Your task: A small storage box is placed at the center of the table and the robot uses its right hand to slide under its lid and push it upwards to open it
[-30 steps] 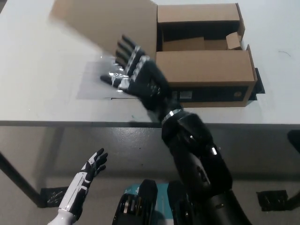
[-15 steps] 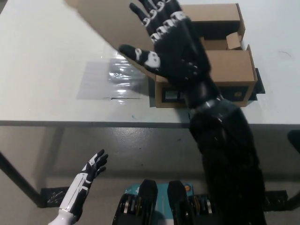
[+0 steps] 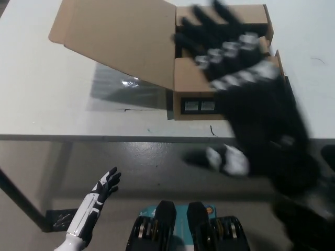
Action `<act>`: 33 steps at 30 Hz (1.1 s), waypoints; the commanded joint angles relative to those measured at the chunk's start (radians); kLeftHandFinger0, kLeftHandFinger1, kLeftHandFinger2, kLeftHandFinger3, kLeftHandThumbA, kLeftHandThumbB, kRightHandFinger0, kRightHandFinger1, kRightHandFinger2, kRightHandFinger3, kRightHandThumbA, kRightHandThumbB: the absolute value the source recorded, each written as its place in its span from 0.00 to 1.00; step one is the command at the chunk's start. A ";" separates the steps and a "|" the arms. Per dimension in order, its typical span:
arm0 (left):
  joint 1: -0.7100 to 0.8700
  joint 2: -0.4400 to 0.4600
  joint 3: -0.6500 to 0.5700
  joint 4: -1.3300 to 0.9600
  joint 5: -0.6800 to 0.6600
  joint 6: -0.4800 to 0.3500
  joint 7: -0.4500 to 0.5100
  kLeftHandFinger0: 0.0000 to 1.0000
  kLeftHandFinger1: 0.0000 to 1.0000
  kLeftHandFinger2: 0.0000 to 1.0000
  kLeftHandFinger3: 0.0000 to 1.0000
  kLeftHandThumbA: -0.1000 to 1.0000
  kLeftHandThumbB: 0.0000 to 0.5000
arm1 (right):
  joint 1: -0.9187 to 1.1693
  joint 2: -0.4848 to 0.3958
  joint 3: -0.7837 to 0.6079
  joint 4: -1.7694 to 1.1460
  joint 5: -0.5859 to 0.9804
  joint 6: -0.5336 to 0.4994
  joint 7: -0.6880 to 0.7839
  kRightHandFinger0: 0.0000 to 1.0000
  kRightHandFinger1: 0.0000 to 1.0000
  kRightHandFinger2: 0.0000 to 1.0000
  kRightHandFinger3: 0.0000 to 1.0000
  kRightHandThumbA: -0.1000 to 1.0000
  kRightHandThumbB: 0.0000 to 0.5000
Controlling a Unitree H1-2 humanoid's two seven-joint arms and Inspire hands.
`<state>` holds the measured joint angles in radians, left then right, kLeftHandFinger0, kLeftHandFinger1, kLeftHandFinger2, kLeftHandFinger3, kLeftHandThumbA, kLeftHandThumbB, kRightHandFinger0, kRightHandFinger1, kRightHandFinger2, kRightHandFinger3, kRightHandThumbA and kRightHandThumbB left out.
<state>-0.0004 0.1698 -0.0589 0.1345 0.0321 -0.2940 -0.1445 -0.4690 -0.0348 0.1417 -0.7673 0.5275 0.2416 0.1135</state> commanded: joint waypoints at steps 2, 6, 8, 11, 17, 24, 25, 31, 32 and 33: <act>-0.018 0.016 0.006 -0.041 0.006 0.000 -0.004 1.00 1.00 1.00 1.00 1.00 0.81 | 0.111 -0.225 -0.187 -0.183 0.109 -0.283 0.012 1.00 1.00 1.00 1.00 1.00 0.82; -0.020 0.016 0.012 -0.020 -0.023 -0.024 -0.013 1.00 1.00 1.00 1.00 1.00 0.79 | 0.264 -0.274 -0.236 -0.183 0.113 -0.367 -0.034 1.00 1.00 1.00 1.00 1.00 0.73; -0.021 0.013 0.011 -0.018 -0.023 -0.027 -0.013 1.00 1.00 1.00 1.00 1.00 0.79 | 0.370 -0.290 -0.289 -0.183 0.148 -0.384 -0.030 1.00 1.00 1.00 1.00 1.00 0.74; -0.022 0.011 0.009 -0.019 -0.030 -0.023 -0.016 1.00 1.00 1.00 1.00 1.00 0.78 | 0.446 -0.261 -0.340 -0.166 0.132 -0.370 0.001 1.00 1.00 1.00 1.00 1.00 0.81; -0.021 0.007 0.006 -0.026 -0.023 -0.008 -0.014 1.00 1.00 1.00 1.00 1.00 0.78 | 0.586 -0.205 -0.299 0.088 0.125 -0.433 0.116 1.00 1.00 1.00 1.00 1.00 0.78; -0.028 0.003 0.007 -0.021 -0.014 -0.021 -0.005 1.00 1.00 1.00 1.00 1.00 0.78 | 0.622 -0.136 -0.236 0.360 -0.116 -0.502 0.125 1.00 1.00 1.00 1.00 1.00 0.68; -0.031 0.002 0.007 -0.018 -0.015 -0.024 -0.005 1.00 1.00 1.00 1.00 1.00 0.78 | 0.621 -0.136 -0.231 0.394 -0.134 -0.516 0.127 1.00 1.00 1.00 1.00 1.00 0.67; -0.039 0.010 0.007 -0.011 -0.016 -0.035 -0.011 1.00 1.00 1.00 1.00 1.00 0.72 | 0.599 -0.112 -0.206 0.639 -0.199 -0.586 0.117 1.00 1.00 1.00 1.00 1.00 0.50; -0.040 0.010 0.007 -0.007 -0.019 -0.040 -0.012 1.00 1.00 1.00 1.00 1.00 0.71 | 0.593 -0.103 -0.205 0.684 -0.196 -0.591 0.114 1.00 1.00 1.00 1.00 1.00 0.53; -0.043 0.008 0.008 -0.004 -0.024 -0.040 -0.012 1.00 1.00 1.00 1.00 1.00 0.71 | 0.588 -0.100 -0.204 0.713 -0.196 -0.588 0.109 1.00 1.00 1.00 1.00 1.00 0.52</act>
<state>-0.0195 0.1697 -0.0542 0.1365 0.0259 -0.2971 -0.1455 0.1470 -0.1495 -0.0676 -0.1285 0.3943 -0.2452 0.2026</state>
